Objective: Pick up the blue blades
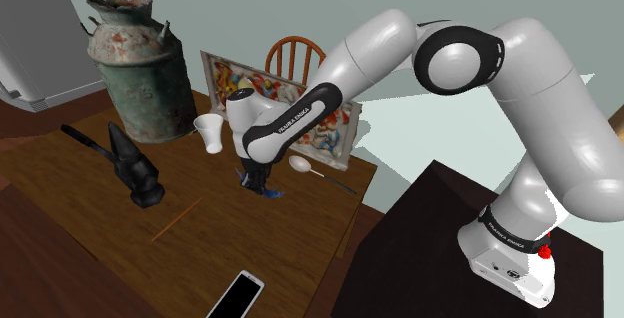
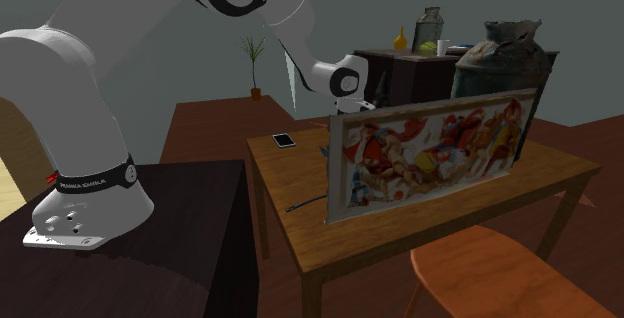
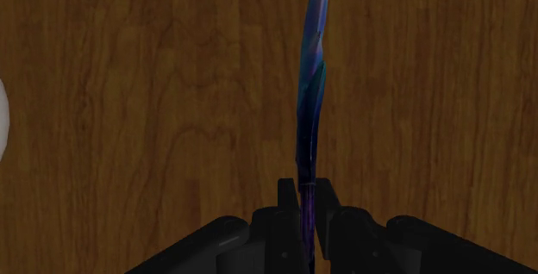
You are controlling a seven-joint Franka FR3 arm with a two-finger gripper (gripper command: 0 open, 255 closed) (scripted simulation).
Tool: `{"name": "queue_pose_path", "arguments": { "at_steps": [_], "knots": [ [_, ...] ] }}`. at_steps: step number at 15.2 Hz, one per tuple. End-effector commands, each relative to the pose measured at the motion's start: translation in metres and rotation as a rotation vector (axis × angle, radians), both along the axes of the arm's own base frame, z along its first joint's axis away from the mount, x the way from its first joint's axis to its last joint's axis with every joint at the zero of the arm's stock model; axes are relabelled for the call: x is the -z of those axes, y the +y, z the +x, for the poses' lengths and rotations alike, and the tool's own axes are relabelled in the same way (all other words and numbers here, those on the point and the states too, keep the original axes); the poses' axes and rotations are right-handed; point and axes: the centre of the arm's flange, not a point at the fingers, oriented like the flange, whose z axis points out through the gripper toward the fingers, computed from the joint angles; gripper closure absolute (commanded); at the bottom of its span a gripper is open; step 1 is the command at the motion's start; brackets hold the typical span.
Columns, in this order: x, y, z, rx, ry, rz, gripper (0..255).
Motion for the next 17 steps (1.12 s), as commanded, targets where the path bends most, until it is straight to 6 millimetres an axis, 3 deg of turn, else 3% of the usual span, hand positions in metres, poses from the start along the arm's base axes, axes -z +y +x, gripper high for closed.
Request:
{"name": "queue_pose_path", "arguments": {
  "at_steps": [1, 4, 17],
  "knots": [
    [0.000, 0.000, 0.000, 0.000, 0.000, 0.000, 255],
    [0.000, 0.000, 0.000, 0.000, 0.000, 0.000, 255],
    [-0.069, 0.000, 0.000, 0.000, 0.000, 0.000, 255]
  ]
}}
